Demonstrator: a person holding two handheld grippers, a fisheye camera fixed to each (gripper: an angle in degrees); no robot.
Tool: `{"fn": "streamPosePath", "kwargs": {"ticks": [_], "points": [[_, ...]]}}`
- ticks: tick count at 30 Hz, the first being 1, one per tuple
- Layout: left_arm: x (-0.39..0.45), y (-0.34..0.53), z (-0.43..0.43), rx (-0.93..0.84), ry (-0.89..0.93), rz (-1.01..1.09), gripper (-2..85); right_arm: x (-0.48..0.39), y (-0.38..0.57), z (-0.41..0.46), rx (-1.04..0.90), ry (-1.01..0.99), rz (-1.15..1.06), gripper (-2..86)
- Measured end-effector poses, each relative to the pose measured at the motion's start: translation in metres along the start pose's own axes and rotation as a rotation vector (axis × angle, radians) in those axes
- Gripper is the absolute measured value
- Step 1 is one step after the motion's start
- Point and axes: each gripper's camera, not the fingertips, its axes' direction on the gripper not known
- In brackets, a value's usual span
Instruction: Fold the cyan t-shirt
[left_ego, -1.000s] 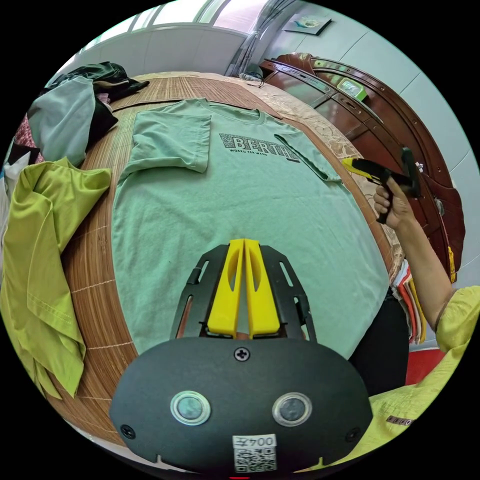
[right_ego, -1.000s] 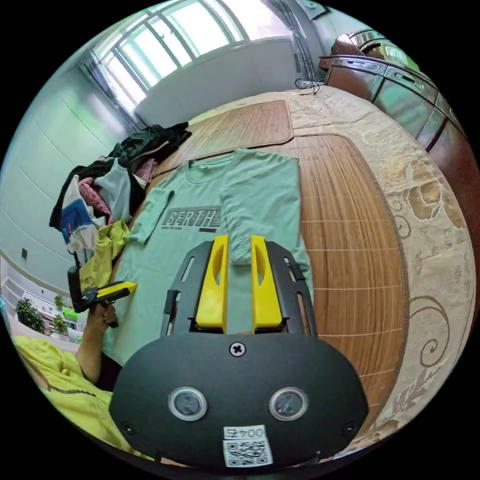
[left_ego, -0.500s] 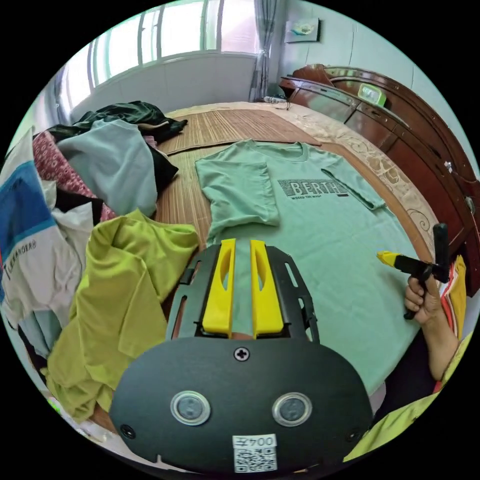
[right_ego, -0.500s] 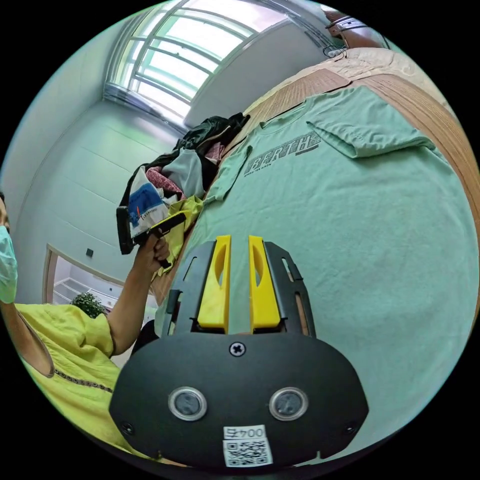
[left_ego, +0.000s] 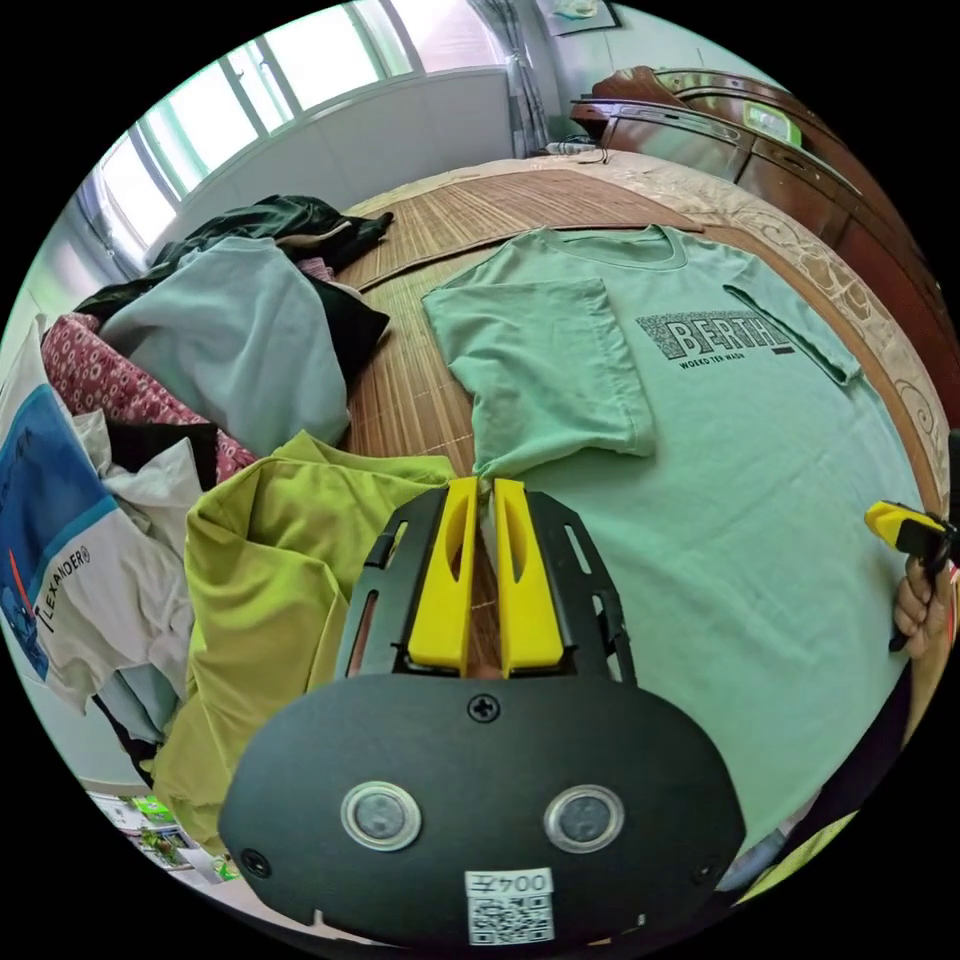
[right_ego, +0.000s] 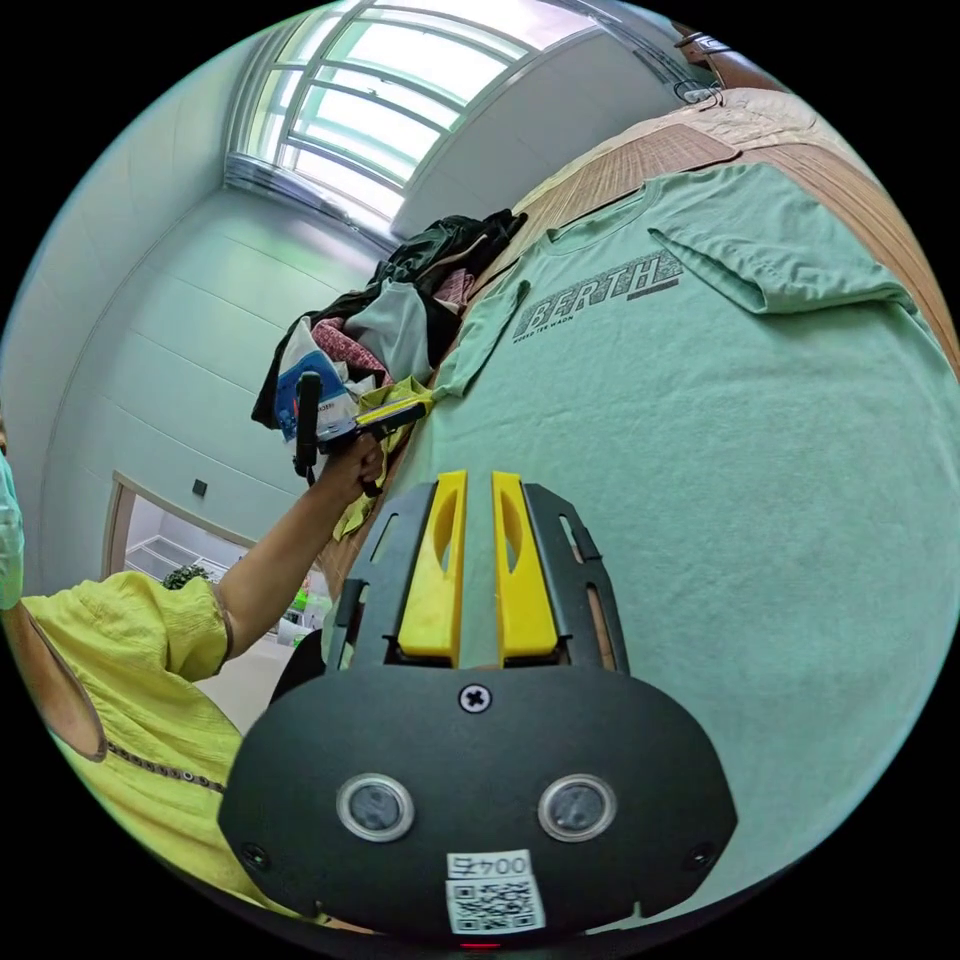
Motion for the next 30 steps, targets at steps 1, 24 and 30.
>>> {"fn": "streamPosePath", "kwargs": {"ticks": [1, 24, 30], "points": [[0.0, -0.002, -0.007, -0.008, 0.001, -0.006, 4.0, 0.001, 0.001, -0.001, -0.001, -0.003, 0.001, 5.4], [0.002, -0.127, -0.001, 0.032, 0.096, -0.088, 0.2, -0.009, 0.012, 0.021, -0.015, -0.036, 0.029, 5.3], [0.031, -0.115, -0.007, 0.047, 0.072, -0.054, 0.2, -0.018, 0.011, 0.039, -0.02, -0.052, 0.04, 5.3]]}}
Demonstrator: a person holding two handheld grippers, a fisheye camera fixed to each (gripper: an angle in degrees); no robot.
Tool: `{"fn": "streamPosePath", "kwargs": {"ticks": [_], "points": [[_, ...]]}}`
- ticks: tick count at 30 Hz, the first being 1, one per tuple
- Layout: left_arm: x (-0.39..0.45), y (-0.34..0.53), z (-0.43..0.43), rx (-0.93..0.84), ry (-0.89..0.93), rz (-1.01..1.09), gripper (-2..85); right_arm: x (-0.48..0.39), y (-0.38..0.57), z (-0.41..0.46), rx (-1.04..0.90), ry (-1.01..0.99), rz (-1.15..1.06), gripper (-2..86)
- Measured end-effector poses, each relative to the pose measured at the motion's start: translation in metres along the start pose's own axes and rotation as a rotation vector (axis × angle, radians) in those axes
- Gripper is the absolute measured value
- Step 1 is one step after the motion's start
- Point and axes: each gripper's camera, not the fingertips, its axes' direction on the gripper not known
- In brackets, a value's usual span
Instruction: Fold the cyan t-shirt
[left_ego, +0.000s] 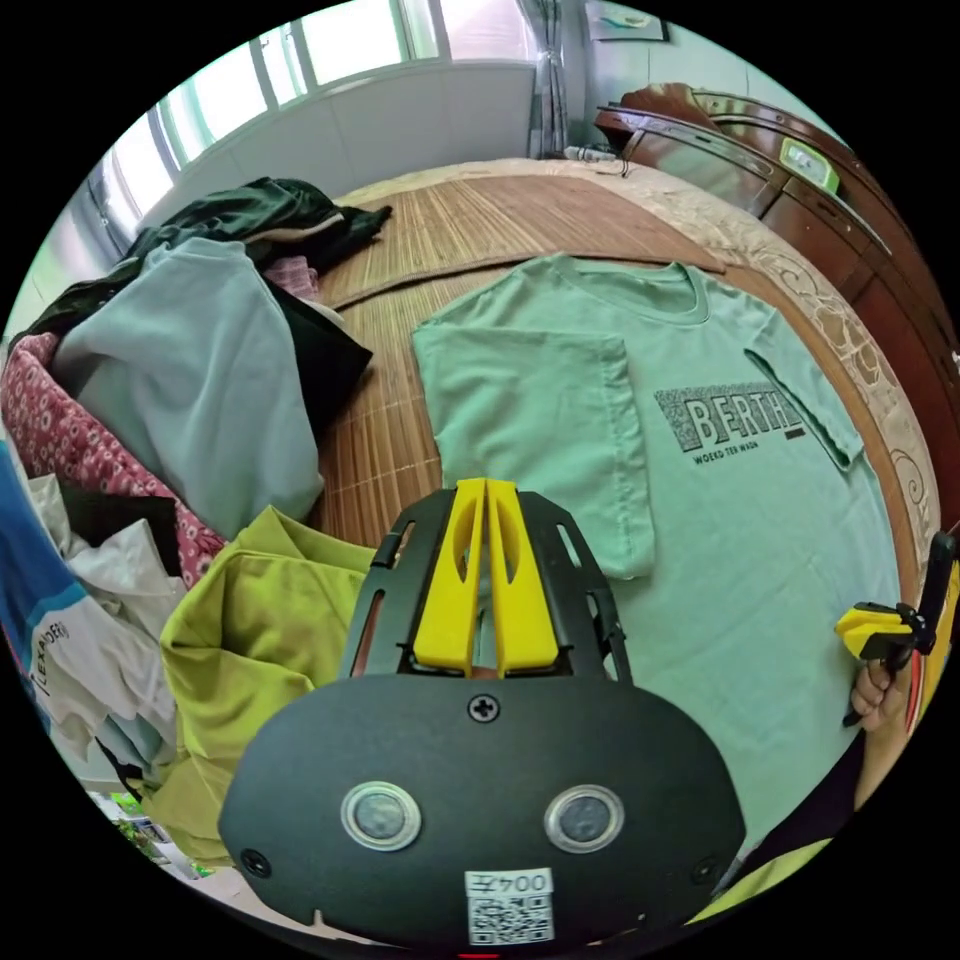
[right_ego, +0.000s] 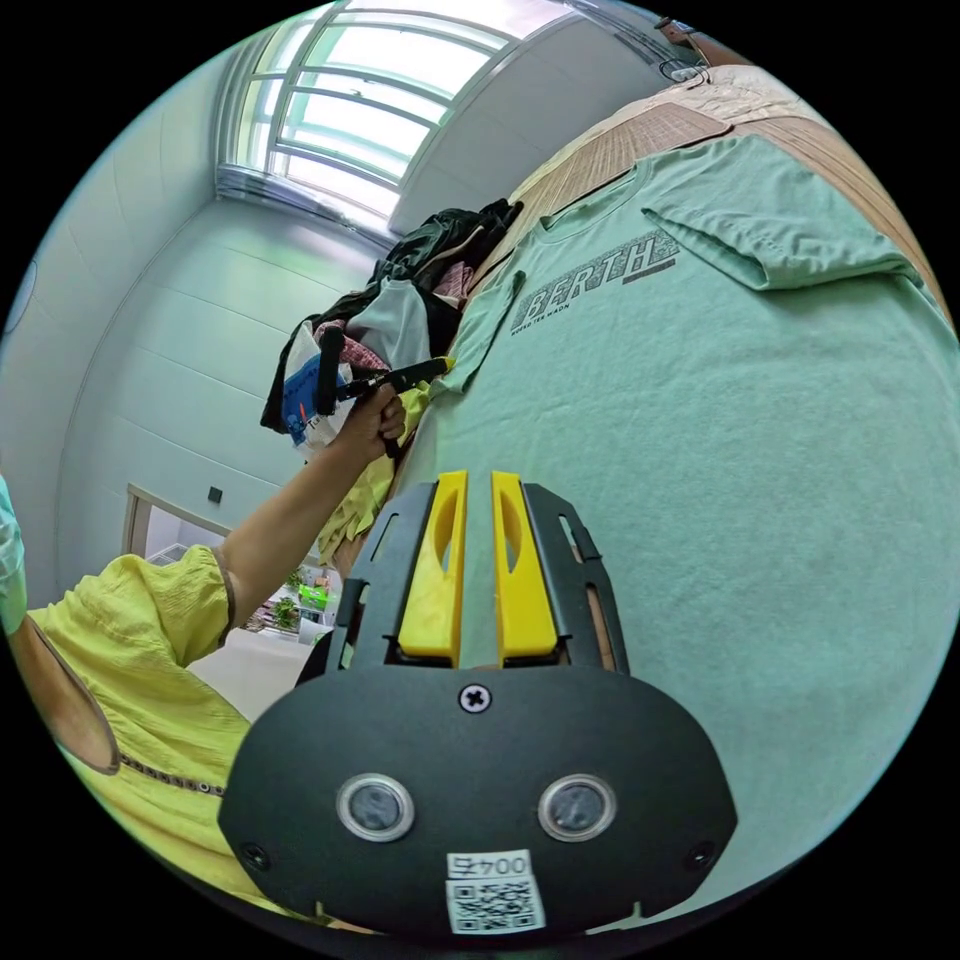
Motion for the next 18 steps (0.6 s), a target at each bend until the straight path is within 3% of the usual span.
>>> {"fn": "streamPosePath", "kwargs": {"ticks": [3, 6, 12, 18], "points": [[0.013, 0.015, -0.038, 0.078, 0.019, 0.028, 0.2, -0.007, 0.001, 0.009, 0.002, 0.001, -0.001, 5.3], [0.034, 0.032, -0.013, -0.056, -0.052, 0.121, 0.2, -0.016, 0.0, 0.024, -0.003, 0.006, 0.002, 5.2], [0.035, 0.048, -0.084, 0.105, -0.06, 0.097, 0.2, -0.039, 0.001, 0.052, -0.001, 0.021, -0.004, 5.2], [0.023, 0.051, -0.059, -0.031, -0.021, 0.06, 0.3, -0.067, 0.0, 0.085, -0.003, 0.033, -0.009, 4.7]]}}
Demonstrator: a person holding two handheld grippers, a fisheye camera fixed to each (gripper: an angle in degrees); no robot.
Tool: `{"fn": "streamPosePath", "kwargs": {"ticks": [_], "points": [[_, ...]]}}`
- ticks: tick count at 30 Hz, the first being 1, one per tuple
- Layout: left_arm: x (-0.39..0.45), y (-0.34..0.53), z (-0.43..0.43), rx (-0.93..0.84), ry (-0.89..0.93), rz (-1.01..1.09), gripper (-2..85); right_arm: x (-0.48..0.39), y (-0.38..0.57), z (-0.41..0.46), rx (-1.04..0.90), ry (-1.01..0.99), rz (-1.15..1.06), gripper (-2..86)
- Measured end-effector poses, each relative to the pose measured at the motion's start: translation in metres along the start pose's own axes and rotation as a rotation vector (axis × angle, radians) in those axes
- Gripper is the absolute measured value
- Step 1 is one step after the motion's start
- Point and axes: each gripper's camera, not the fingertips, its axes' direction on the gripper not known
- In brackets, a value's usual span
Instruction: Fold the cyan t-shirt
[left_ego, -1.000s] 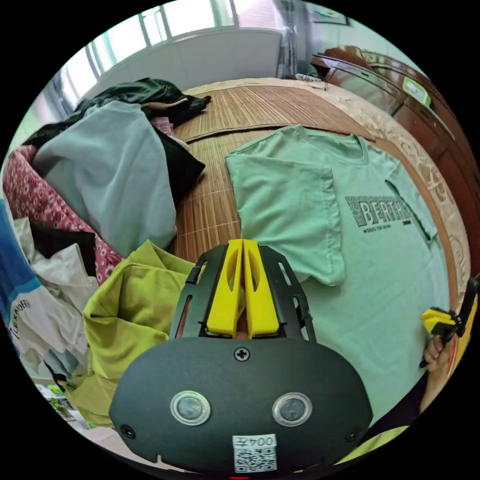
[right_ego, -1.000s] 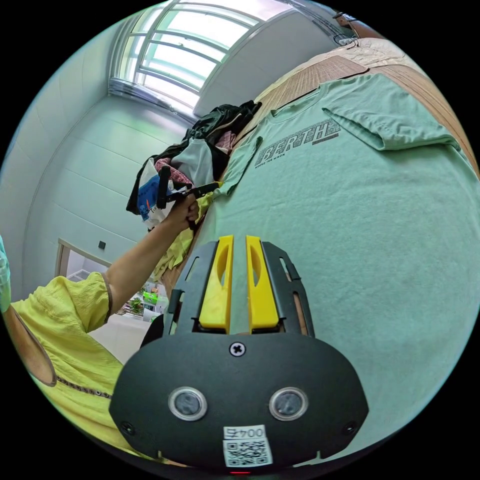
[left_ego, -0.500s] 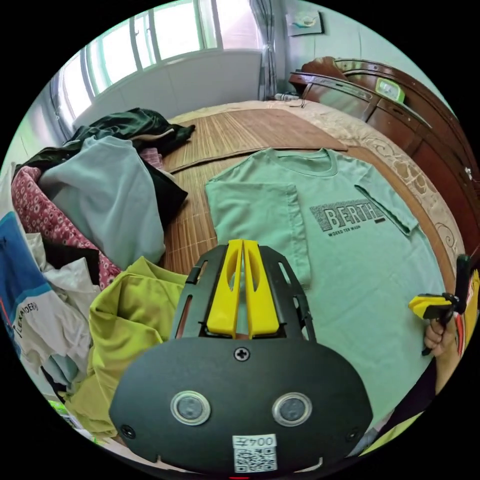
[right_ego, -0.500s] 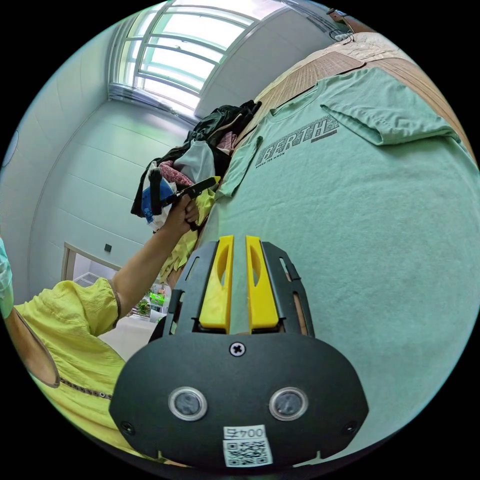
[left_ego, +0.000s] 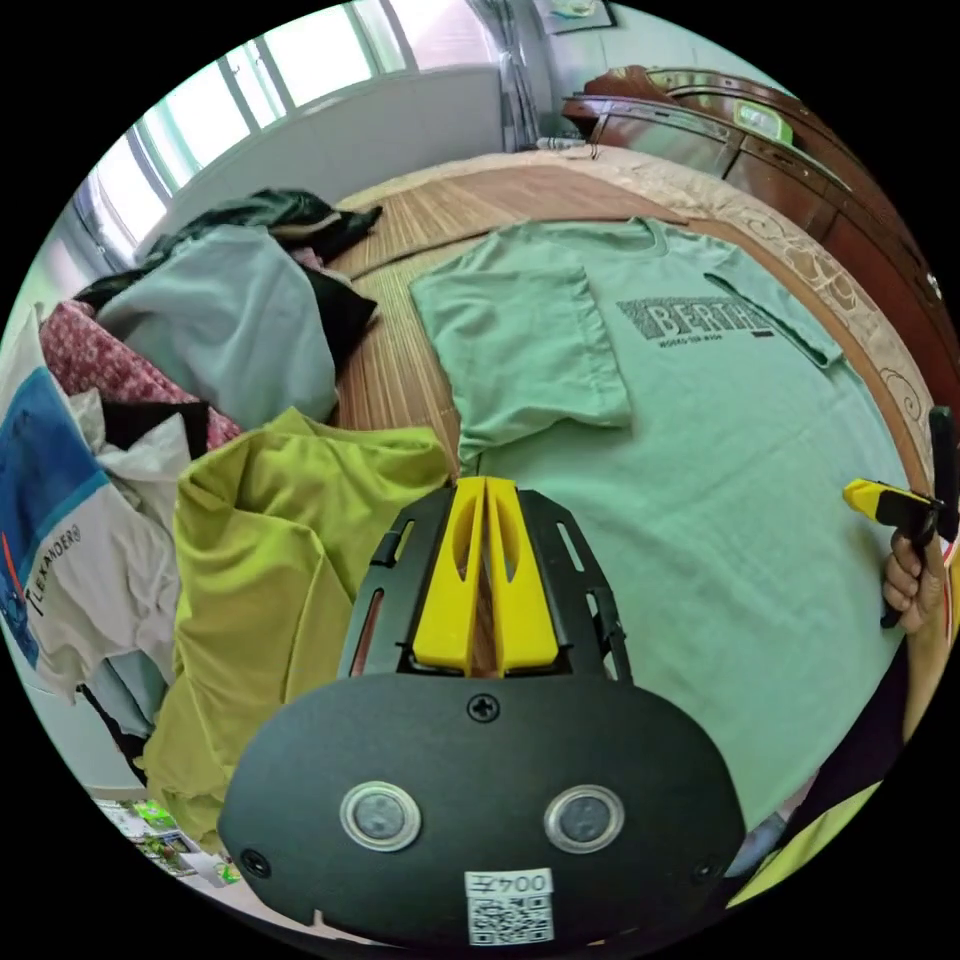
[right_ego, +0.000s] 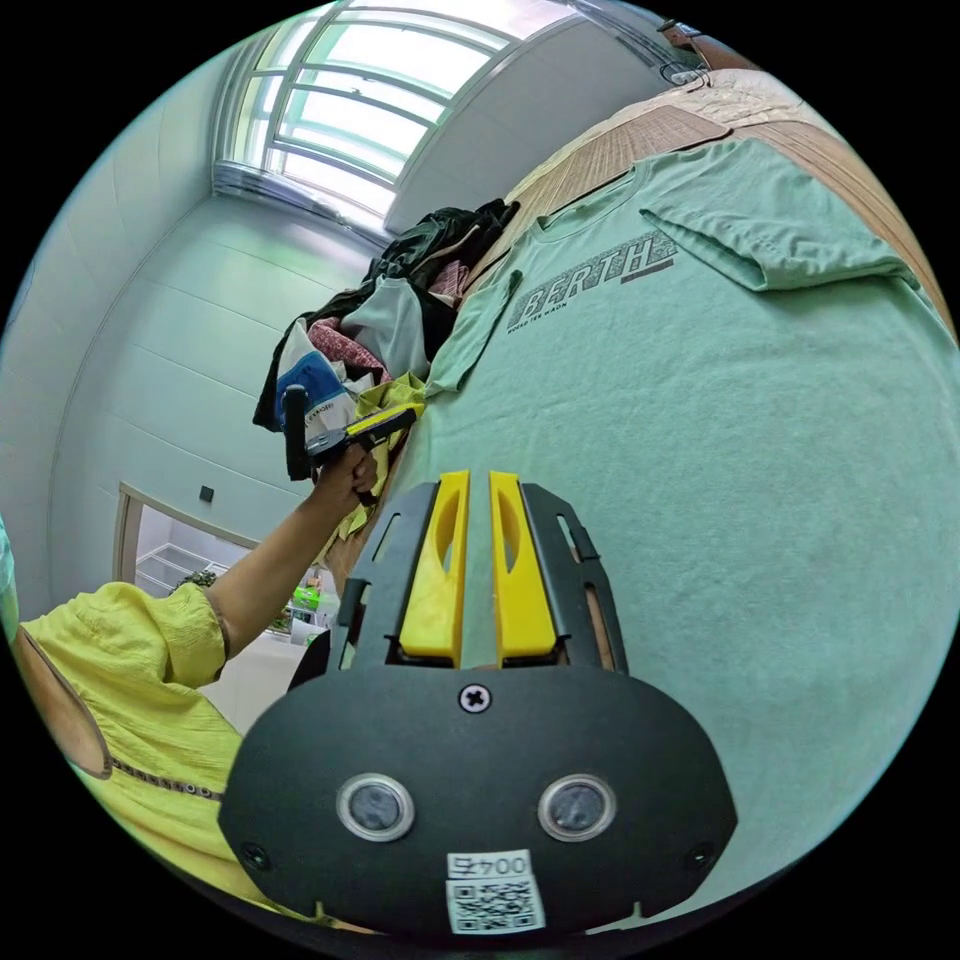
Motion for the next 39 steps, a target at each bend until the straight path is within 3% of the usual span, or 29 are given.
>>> {"fn": "streamPosePath", "kwargs": {"ticks": [5, 10, 14, 19, 22, 27, 30, 33, 35, 39], "points": [[0.012, 0.028, -0.083, 0.013, 0.066, -0.027, 0.2, -0.048, -0.002, 0.023, 0.026, 0.048, -0.075, 1.1], [0.055, 0.137, -0.151, -0.121, 0.086, -0.017, 0.2, -0.144, 0.014, 0.073, -0.072, 0.324, -0.269, -0.6], [0.072, 0.205, -0.204, -0.137, 0.083, -0.079, 0.3, -0.201, 0.047, 0.09, -0.151, 0.471, -0.27, -0.7], [0.08, 0.198, -0.214, -0.168, 0.051, -0.066, 0.6, -0.254, 0.118, 0.116, -0.279, 0.663, -0.2, -0.7], [0.078, 0.182, -0.225, -0.165, 0.05, -0.039, 0.7, -0.282, 0.146, 0.129, -0.162, 0.756, -0.319, -0.7], [0.057, 0.172, -0.248, -0.111, 0.115, -0.091, 0.8, -0.316, 0.137, 0.132, -0.091, 0.824, -0.238, -0.6], [0.038, 0.164, -0.265, -0.11, 0.183, -0.111, 0.9, -0.336, 0.125, 0.115, -0.122, 0.777, -0.22, -0.5], [0.006, 0.168, -0.285, -0.141, 0.397, -0.165, 1.0, -0.353, 0.122, 0.064, -0.159, 0.556, -0.203, -0.2], [-0.023, 0.197, -0.311, -0.062, 0.573, -0.274, 1.2, -0.361, 0.131, 0.02, -0.093, 0.527, -0.168, 0.4], [-0.051, 0.254, -0.344, 0.02, 0.661, -0.405, 2.3, -0.342, 0.163, -0.093, 0.077, 0.336, 0.018, 6.5]]}}
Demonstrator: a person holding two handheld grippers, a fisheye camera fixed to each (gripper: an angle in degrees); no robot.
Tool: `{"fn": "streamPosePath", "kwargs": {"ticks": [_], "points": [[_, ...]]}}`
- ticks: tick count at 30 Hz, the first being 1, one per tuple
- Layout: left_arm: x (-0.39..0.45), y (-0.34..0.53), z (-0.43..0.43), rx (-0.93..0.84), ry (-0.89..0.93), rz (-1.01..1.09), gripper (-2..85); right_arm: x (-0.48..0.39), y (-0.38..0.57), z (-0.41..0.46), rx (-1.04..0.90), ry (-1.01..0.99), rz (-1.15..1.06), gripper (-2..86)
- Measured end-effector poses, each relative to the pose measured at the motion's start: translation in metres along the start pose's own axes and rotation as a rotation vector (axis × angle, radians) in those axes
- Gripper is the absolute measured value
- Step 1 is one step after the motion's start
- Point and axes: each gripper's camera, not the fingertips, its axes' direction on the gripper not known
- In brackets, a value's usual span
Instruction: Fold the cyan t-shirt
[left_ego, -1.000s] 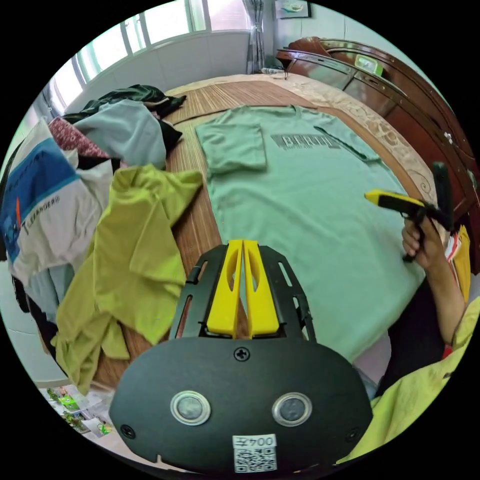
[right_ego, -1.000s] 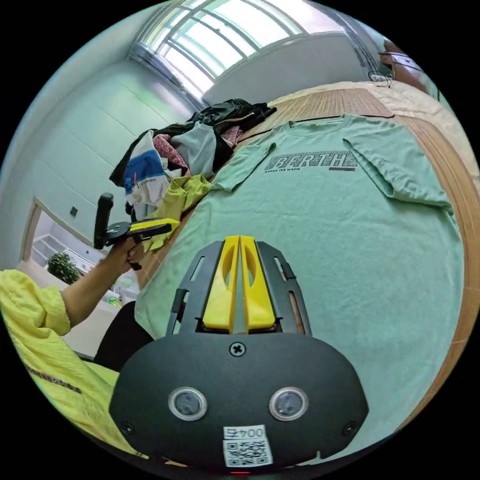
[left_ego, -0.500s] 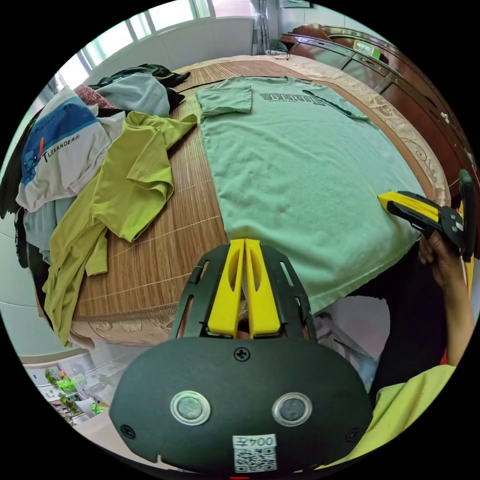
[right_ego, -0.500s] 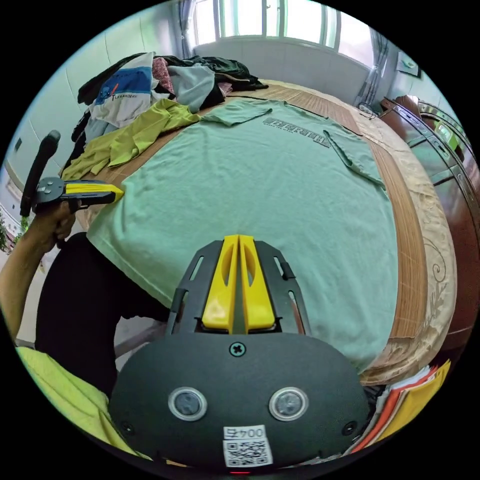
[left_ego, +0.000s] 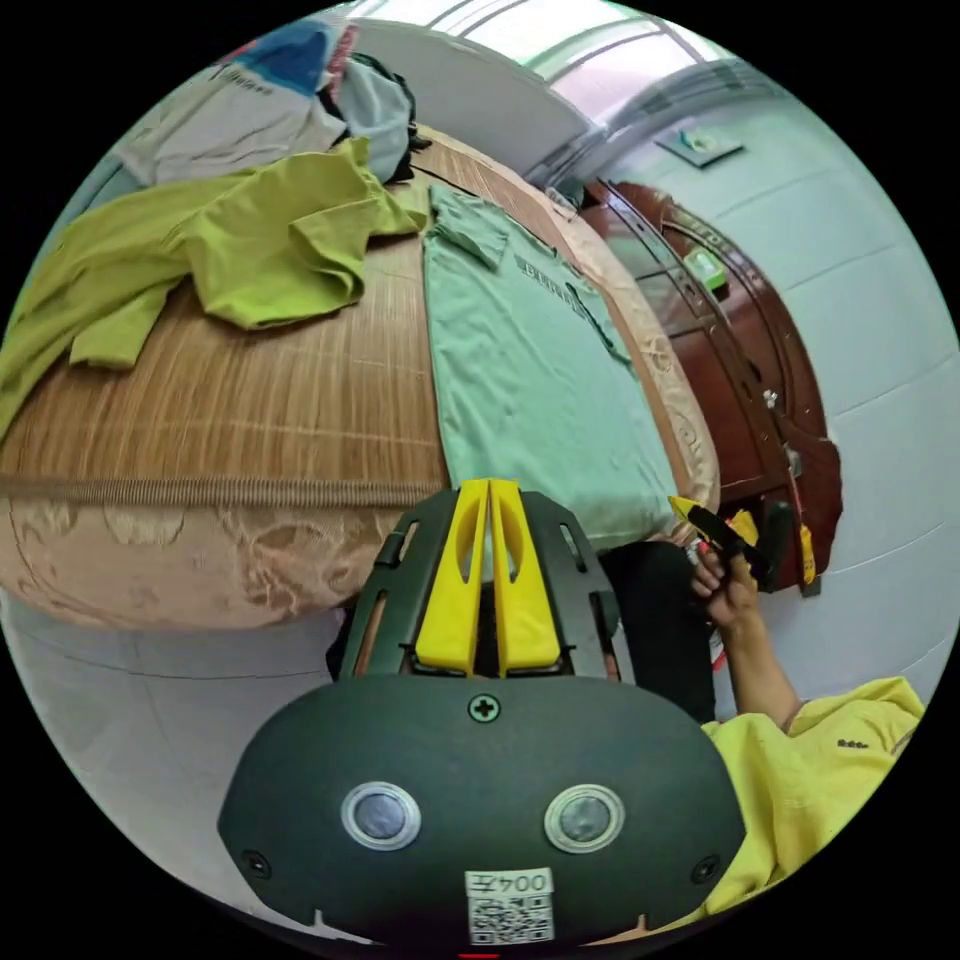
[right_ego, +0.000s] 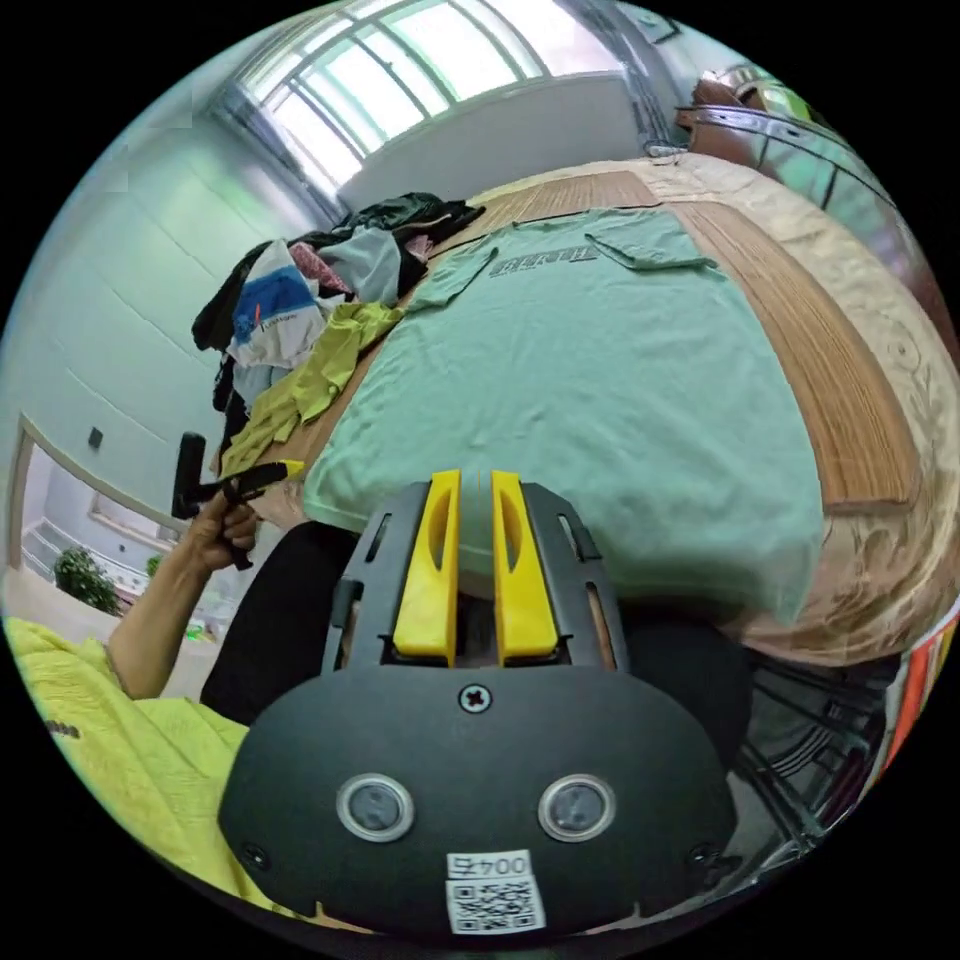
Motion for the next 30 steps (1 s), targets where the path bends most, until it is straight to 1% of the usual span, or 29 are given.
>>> {"fn": "streamPosePath", "kwargs": {"ticks": [1, 2, 4, 7, 9, 12, 14, 16, 18, 20, 22, 26, 28, 30], "points": [[-0.004, 0.014, -0.012, 0.017, 0.031, -0.017, 3.0, 0.023, 0.01, -0.027, 0.043, -0.096, 0.08, 8.0], [-0.006, 0.026, -0.02, 0.027, 0.044, -0.032, 4.0, 0.035, 0.016, -0.04, 0.068, -0.144, 0.123, 8.9], [-0.001, 0.041, -0.03, 0.054, 0.046, -0.029, 6.2, 0.08, 0.042, -0.09, 0.198, -0.333, 0.266, 11.6], [0.012, 0.053, -0.039, 0.083, 0.051, -0.009, 9.0, 0.114, 0.068, -0.139, 0.295, -0.41, 0.354, 12.1], [0.023, 0.051, -0.037, 0.054, 0.051, 0.014, 9.9, 0.12, 0.074, -0.161, 0.301, -0.384, 0.362, 11.9], [0.061, 0.045, -0.027, -0.025, -0.052, 0.123, 10.6, 0.103, 0.072, -0.185, 0.297, -0.366, 0.34, 11.4], [0.094, 0.048, -0.02, -0.048, -0.131, 0.205, 10.8, 0.074, 0.06, -0.19, 0.273, -0.346, 0.287, 11.3], [0.115, 0.051, -0.013, -0.062, -0.179, 0.255, 10.6, 0.021, 0.033, -0.179, 0.189, -0.329, 0.184, 11.3], [0.138, 0.053, -0.002, -0.078, -0.244, 0.317, 10.4, -0.018, 0.012, -0.168, 0.149, -0.327, 0.118, 11.4], [0.165, 0.053, 0.013, -0.102, -0.33, 0.374, 10.0, -0.048, -0.007, -0.164, 0.148, -0.31, 0.077, 11.6], [0.184, 0.052, 0.022, -0.106, -0.365, 0.403, 9.8, -0.064, -0.031, -0.165, 0.144, -0.29, 0.063, 11.8], [0.22, 0.055, 0.041, -0.103, -0.491, 0.44, 7.8, -0.047, -0.05, -0.184, 0.158, -0.176, 0.102, 11.9], [0.229, 0.057, 0.042, -0.076, -0.525, 0.425, 6.2, -0.016, -0.054, -0.2, 0.156, -0.084, 0.161, 11.9], [0.238, 0.06, 0.039, -0.027, -0.516, 0.408, 4.4, 0.011, -0.057, -0.208, 0.145, -0.027, 0.216, 12.1]]}}
